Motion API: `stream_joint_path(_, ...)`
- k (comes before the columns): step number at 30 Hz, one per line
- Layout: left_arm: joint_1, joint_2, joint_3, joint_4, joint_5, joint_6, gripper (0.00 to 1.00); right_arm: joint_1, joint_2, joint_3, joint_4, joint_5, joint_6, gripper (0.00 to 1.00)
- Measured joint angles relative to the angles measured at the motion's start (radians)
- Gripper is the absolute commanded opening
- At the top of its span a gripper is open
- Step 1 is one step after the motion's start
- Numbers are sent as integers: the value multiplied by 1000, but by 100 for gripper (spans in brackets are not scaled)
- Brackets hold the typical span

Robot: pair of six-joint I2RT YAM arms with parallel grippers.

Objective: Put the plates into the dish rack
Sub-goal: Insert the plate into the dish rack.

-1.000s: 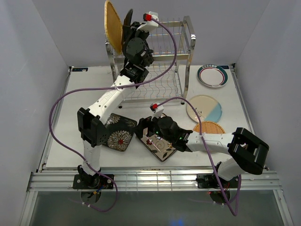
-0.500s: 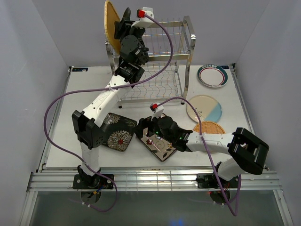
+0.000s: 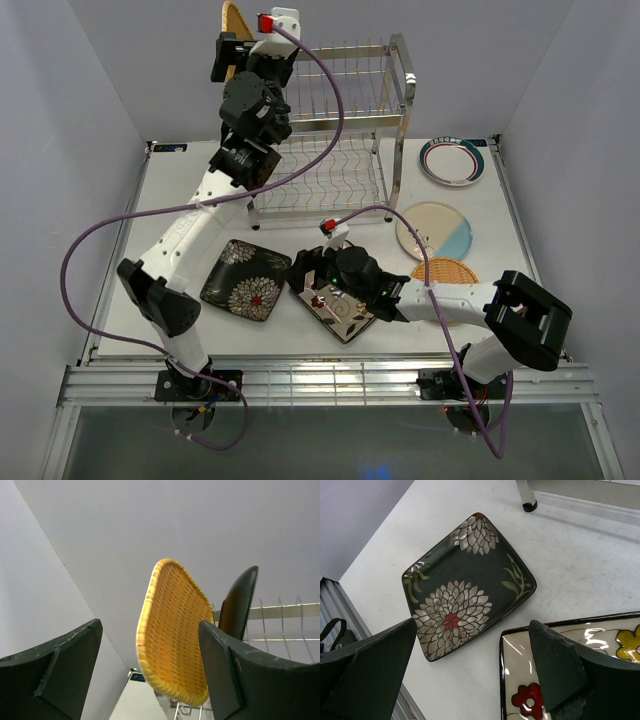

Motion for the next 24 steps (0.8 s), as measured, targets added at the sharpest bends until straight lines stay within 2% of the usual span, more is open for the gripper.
stream_joint_path(5,-1,-194,-99,-120,68,-133,89,-6,4,0,2,-10,8,98)
stream_joint_path(13,-5,-477,-312,-200,160,-269,90,-10,16,0,5,-26,15,98)
stream_joint_path(20,-5,-703,-573,-306,332,-345,91,-11,16,0,8,-31,16,98)
stream_joint_path(24,-5,-811,-660,-385,430,-375,91,-12,17,0,11,-34,18,98)
